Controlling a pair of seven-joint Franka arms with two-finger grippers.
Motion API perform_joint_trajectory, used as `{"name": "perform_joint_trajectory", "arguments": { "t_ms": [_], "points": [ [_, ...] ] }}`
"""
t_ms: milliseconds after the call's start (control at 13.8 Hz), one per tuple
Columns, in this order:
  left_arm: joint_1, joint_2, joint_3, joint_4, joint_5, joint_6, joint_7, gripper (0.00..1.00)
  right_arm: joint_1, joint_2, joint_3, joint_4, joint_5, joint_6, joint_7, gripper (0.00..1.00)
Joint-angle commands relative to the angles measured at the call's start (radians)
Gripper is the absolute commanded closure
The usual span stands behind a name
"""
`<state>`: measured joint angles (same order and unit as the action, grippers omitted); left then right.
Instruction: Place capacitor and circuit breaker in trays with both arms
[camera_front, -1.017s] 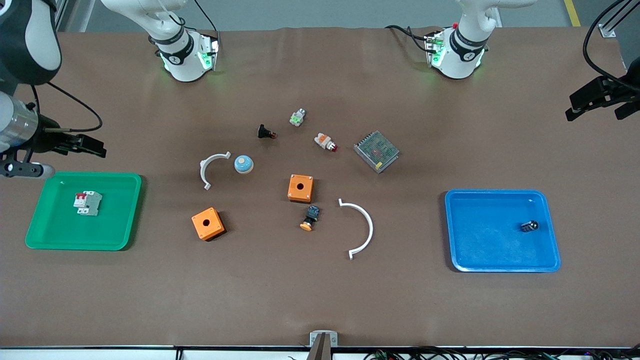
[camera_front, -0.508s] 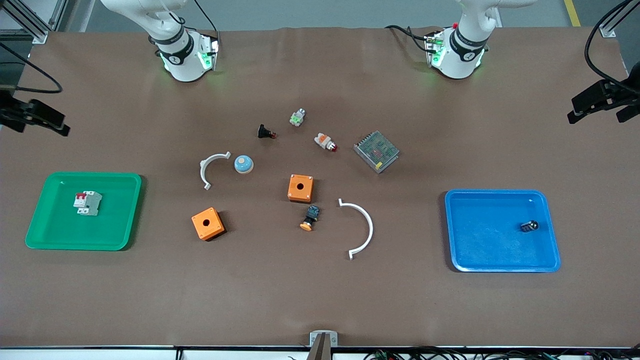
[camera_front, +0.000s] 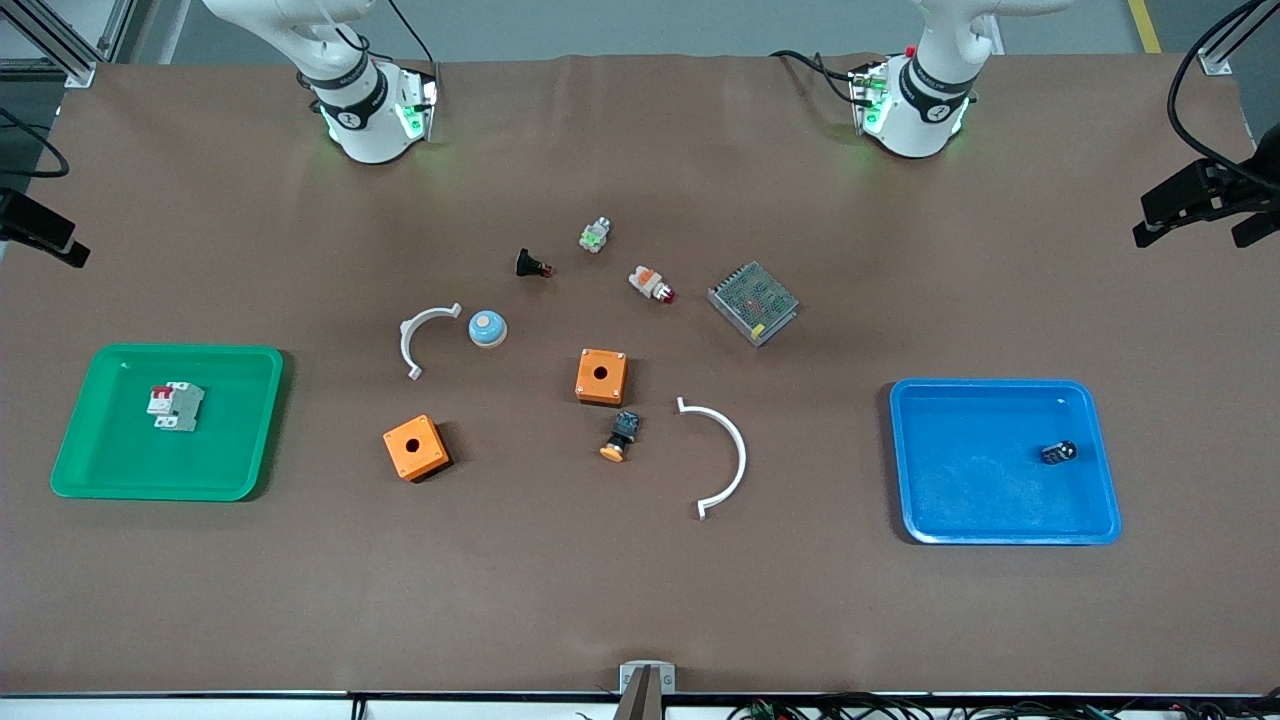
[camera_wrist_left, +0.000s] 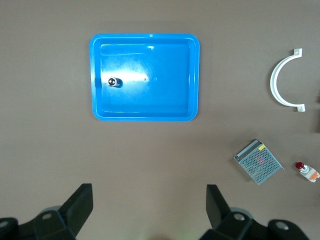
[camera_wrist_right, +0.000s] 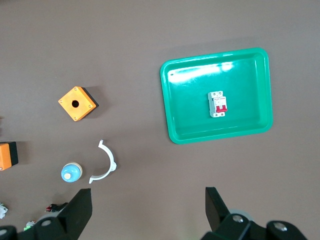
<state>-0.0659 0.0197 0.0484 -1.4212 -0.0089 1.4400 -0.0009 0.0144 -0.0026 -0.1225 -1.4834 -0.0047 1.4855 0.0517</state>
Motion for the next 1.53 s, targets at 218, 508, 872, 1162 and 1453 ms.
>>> {"name": "perform_joint_trajectory", "arguments": {
  "t_ms": [218,508,872,1162,1453],
  "points": [
    [-0.009,-0.014,-0.004,-0.005,0.01,0.002,0.015,0.0,0.01,0.007,0.012,0.022,0.014,-0.014,-0.006,0.0],
    [-0.009,-0.015,-0.033,-0.016,0.021,0.002,-0.001,0.0,0.018,0.007,0.012,0.022,0.019,-0.008,-0.003,0.0],
    [-0.006,-0.05,-0.061,-0.078,0.02,0.023,-0.007,0.0,0.015,0.009,0.011,0.023,0.019,-0.007,-0.004,0.0],
    [-0.009,-0.046,-0.074,-0.068,0.02,0.02,0.007,0.0,0.016,0.009,0.011,0.023,0.014,-0.007,-0.004,0.0],
    [-0.009,-0.035,-0.074,-0.047,0.023,0.02,0.007,0.0,0.016,0.009,0.011,0.023,0.014,-0.007,-0.004,0.0]
  ]
}}
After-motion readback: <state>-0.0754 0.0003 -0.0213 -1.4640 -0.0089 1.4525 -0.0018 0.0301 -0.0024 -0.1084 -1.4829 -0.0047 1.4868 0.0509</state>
